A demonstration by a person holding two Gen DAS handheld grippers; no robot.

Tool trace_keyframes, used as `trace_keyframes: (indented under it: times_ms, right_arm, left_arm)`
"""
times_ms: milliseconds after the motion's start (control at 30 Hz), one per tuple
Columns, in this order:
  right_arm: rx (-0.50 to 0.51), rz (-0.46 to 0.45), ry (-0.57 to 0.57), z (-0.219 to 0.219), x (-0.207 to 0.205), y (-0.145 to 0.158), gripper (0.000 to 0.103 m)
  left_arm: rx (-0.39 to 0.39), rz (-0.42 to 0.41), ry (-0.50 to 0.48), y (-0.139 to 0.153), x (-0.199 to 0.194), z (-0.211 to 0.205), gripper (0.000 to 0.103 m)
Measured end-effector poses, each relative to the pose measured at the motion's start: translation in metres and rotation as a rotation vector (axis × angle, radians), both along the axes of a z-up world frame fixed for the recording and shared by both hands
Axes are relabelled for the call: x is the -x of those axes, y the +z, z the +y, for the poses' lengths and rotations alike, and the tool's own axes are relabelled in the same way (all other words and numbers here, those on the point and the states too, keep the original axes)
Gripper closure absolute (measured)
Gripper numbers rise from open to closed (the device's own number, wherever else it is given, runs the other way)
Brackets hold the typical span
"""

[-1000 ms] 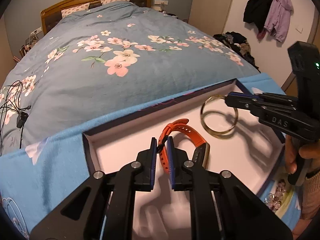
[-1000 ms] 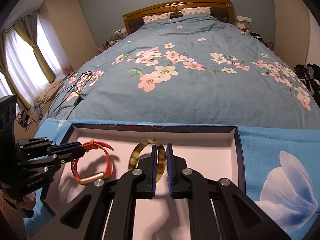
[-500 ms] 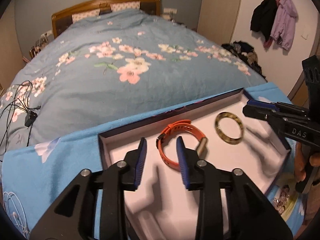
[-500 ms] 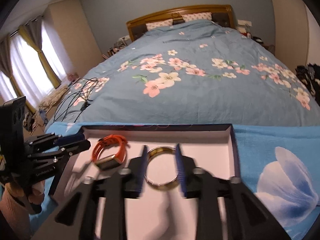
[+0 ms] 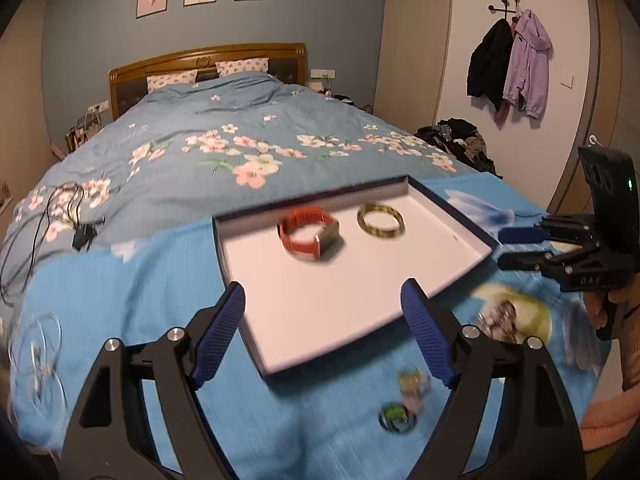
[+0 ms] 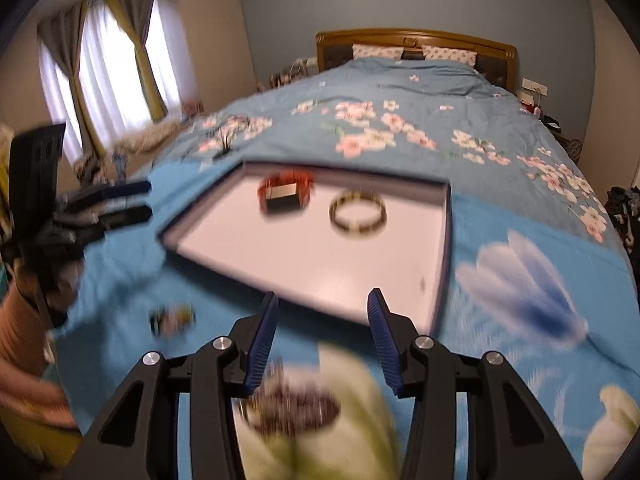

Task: Organize jewelry
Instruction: 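Lift both open tools out of the box, then grasp the clear crystal bead bracelet with the right tool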

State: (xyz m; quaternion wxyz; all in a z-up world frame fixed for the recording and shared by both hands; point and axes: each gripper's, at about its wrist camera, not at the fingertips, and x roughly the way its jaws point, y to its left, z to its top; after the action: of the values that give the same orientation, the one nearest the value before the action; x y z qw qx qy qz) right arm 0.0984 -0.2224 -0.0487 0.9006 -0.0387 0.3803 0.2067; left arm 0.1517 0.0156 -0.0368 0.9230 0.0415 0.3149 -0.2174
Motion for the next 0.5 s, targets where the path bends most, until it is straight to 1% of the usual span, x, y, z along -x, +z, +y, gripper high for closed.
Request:
trace_keyframes:
  times_ms: [133, 233, 300, 400, 433, 500]
  right_arm:
    - [0.052, 0.039, 0.016, -0.002, 0.026, -0.017, 0.066]
    - [0.052, 0.056, 0.043, 0.0, 0.037, -0.024, 0.066]
    - [0.073, 0.043, 0.059, 0.007, 0.043, -0.027, 0.066]
    - [0.075, 0.026, 0.104, 0.019, 0.048, -0.028, 0.067]
    - [0.078, 0.023, 0.116, 0.022, 0.047, -0.028, 0.069]
    - [0.084, 0.021, 0.123, 0.026, 0.045, -0.03, 0.078]
  left_arm:
    - [0.006, 0.027, -0.005, -0.014, 0.023, -0.002, 0.02]
    - [0.018, 0.055, -0.009, -0.023, 0.034, -0.005, 0.02]
    - [0.028, 0.072, -0.018, -0.027, 0.04, -0.008, 0.02]
    - [0.011, 0.068, -0.021, -0.031, 0.046, -0.013, 0.02]
    - [0.011, 0.067, -0.026, -0.031, 0.048, -0.015, 0.02]
    - [0.016, 0.071, -0.036, -0.033, 0.053, -0.017, 0.019]
